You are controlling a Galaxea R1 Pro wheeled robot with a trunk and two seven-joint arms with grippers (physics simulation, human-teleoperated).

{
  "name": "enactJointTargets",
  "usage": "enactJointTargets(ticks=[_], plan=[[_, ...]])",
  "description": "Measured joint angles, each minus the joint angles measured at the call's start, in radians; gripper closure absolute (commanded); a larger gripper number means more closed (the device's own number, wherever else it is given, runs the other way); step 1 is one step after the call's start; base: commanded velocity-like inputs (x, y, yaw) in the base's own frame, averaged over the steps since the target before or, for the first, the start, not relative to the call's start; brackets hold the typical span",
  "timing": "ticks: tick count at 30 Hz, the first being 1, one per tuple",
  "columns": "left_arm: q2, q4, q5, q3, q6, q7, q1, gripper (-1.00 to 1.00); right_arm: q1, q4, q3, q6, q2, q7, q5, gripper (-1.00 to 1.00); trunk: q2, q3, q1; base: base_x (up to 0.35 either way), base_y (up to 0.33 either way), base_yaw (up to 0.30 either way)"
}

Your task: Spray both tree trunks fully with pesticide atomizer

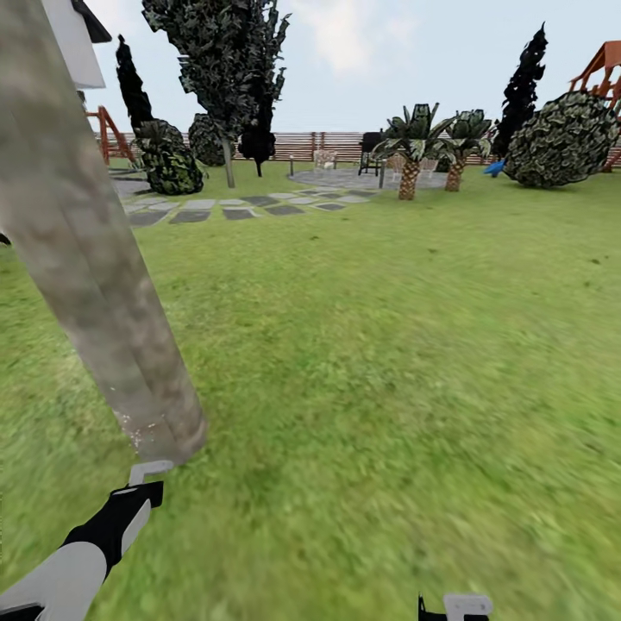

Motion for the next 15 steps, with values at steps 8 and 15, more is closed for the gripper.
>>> enactJointTargets(ticks=[8, 15], plan=[[0.0, 0.0, 0.0, 0.001, 0.004, -0.003, 0.0, 1.0, 0.0, 0.0, 0.0, 0.0, 0.0, 0.0, 0.0, -1.0, 0.0, 0.0, 0.0, 0.191, -0.227, 0.276], [0.001, -0.008, -0.005, -0.004, 0.092, -0.005, 0.0, 1.0, 0.0, 0.0, 0.0, 0.0, 0.0, 0.0, 0.0, -1.0, 0.0, 0.0, 0.0, 0.111, -0.124, 0.261]])
